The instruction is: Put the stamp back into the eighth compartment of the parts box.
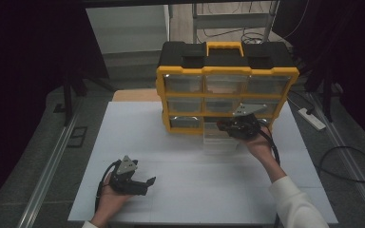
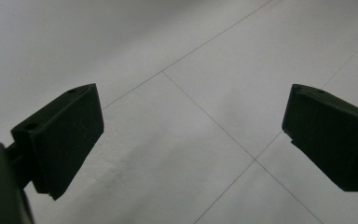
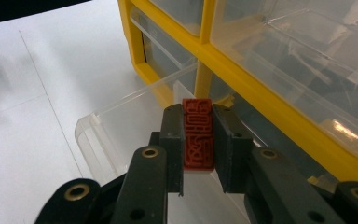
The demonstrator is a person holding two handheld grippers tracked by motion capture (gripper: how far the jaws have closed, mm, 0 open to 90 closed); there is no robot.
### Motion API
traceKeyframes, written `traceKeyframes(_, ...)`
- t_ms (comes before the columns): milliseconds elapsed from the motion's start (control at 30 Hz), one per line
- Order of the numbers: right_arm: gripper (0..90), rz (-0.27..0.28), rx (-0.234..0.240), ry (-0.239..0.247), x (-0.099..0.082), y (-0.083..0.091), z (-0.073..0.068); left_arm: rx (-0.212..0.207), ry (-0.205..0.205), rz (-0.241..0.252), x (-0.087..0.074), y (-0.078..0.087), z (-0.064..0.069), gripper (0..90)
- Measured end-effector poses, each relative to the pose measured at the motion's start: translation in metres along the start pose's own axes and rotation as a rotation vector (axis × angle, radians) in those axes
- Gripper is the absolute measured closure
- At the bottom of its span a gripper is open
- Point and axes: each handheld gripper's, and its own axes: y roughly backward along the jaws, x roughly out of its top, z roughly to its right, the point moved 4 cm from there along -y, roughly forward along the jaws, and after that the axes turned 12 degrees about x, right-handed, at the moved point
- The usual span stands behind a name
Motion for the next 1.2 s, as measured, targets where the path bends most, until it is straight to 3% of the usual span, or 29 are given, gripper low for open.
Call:
traceKeyframes(167, 72.2, 0.002, 0.000, -0.001, 0.000, 0.000, 0.000, 0.002, 0.004, 0.003, 0.000, 0.000, 0.000, 5.4)
traceKeyframes(300, 33.9, 0.050, -0.051, 0.018, 0.003, 0.003, -0.003, 0.002, 0.006, 0.003, 0.000, 0.001, 0.000, 5.4)
traceKeyframes(400, 24.2, 0.090, -0.066, -0.011, 0.006, 0.005, -0.005, 0.003, 0.004, 0.003, 0.000, 0.001, 0.000, 5.4)
traceKeyframes(600, 21.4, 0.116, -0.057, -0.013, 0.010, 0.008, -0.010, 0.004, 0.003, 0.004, 0.000, 0.001, 0.000, 5.4)
traceKeyframes(1200, 20.5, 0.123, -0.056, -0.013, 0.008, 0.011, -0.013, 0.005, 0.003, 0.017, 0.002, 0.002, -0.001, 5.4)
